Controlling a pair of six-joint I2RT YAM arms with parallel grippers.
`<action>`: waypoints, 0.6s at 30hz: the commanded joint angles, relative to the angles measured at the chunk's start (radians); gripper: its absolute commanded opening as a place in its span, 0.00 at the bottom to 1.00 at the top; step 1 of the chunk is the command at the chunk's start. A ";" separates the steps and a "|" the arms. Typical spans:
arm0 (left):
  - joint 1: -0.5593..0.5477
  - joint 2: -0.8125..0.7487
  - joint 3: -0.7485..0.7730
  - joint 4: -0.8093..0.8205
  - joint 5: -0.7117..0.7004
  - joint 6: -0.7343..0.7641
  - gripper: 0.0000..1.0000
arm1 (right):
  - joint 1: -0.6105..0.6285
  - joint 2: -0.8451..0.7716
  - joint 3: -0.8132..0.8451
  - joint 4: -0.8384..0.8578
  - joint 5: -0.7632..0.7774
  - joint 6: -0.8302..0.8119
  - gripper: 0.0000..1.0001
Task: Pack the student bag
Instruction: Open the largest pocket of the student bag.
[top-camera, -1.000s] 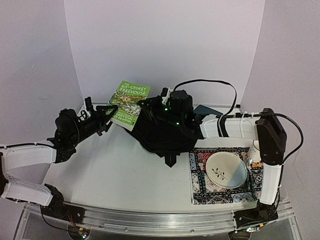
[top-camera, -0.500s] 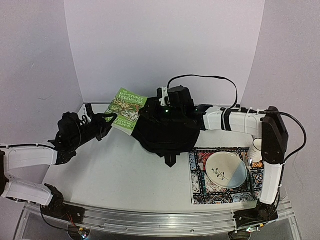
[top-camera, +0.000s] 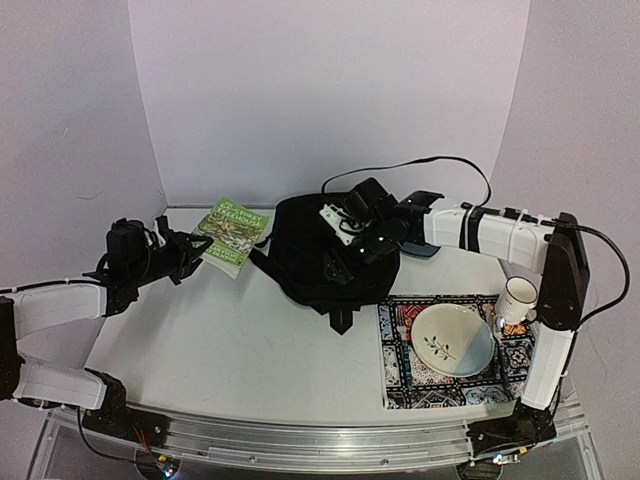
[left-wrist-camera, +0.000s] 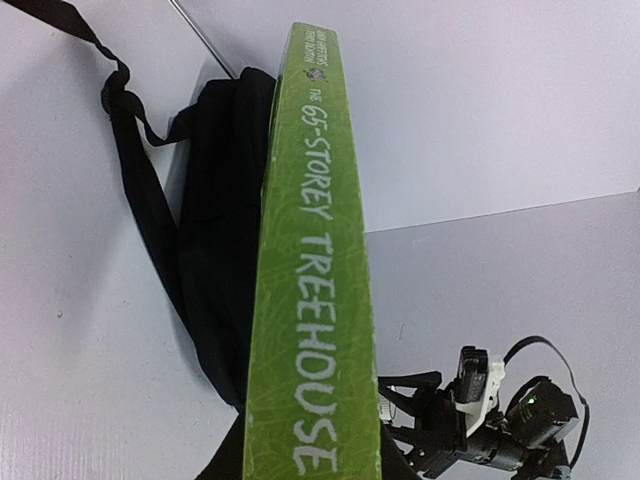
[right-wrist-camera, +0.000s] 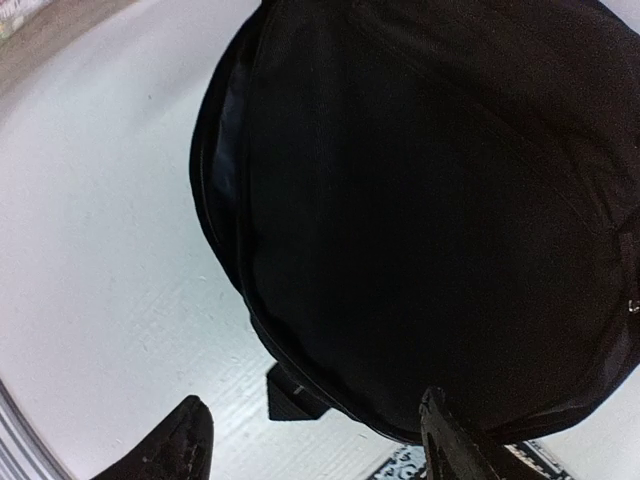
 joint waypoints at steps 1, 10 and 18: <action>0.045 0.008 0.082 0.062 0.156 0.023 0.00 | -0.002 -0.017 0.015 -0.123 0.107 -0.201 0.72; 0.054 0.043 0.089 0.038 0.246 0.025 0.00 | 0.008 0.075 0.070 -0.158 0.139 -0.289 0.73; 0.054 0.058 0.091 0.033 0.298 0.017 0.00 | 0.022 0.148 0.113 -0.166 0.169 -0.312 0.75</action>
